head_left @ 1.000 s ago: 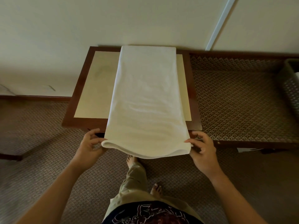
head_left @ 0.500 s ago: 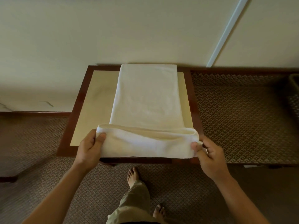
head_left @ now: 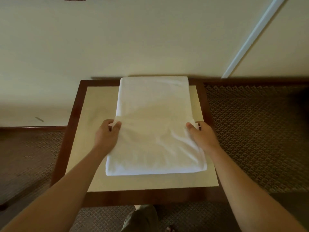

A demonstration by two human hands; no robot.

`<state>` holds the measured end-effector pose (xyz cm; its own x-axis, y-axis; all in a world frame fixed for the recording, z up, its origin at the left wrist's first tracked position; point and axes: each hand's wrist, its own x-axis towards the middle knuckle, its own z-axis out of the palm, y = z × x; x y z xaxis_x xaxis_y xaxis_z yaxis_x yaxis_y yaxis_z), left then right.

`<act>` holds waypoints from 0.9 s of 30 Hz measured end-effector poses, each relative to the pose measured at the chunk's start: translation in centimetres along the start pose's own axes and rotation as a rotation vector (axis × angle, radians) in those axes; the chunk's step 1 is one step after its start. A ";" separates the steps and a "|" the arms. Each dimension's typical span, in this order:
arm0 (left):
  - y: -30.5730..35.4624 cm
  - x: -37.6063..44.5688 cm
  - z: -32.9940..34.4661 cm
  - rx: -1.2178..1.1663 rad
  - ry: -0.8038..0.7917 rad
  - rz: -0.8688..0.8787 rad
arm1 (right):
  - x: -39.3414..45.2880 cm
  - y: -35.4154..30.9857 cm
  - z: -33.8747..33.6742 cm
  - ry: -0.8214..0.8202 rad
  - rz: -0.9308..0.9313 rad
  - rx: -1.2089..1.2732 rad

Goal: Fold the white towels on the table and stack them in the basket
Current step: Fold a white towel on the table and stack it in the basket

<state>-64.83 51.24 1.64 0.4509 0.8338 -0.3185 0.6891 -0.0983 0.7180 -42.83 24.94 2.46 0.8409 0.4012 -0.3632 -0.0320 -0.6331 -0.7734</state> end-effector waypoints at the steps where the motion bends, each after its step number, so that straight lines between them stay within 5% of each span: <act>1: -0.3 -0.1 0.2 0.041 0.019 -0.002 | -0.3 0.2 0.0 0.014 -0.004 0.016; 10: -2.6 -1.9 0.4 0.229 0.067 0.052 | -2.6 1.7 1.0 0.033 -0.012 0.028; 17: 0.7 1.7 0.7 0.092 0.156 0.224 | 1.3 -1.7 0.9 0.184 -0.132 -0.032; 27: -0.8 -2.9 0.0 0.193 0.006 0.050 | -1.9 -1.2 0.7 0.059 0.107 -0.211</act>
<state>-66.69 48.87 1.97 0.4844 0.8285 -0.2809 0.7620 -0.2419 0.6007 -44.76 25.39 3.69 0.8692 0.2888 -0.4013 -0.0143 -0.7967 -0.6042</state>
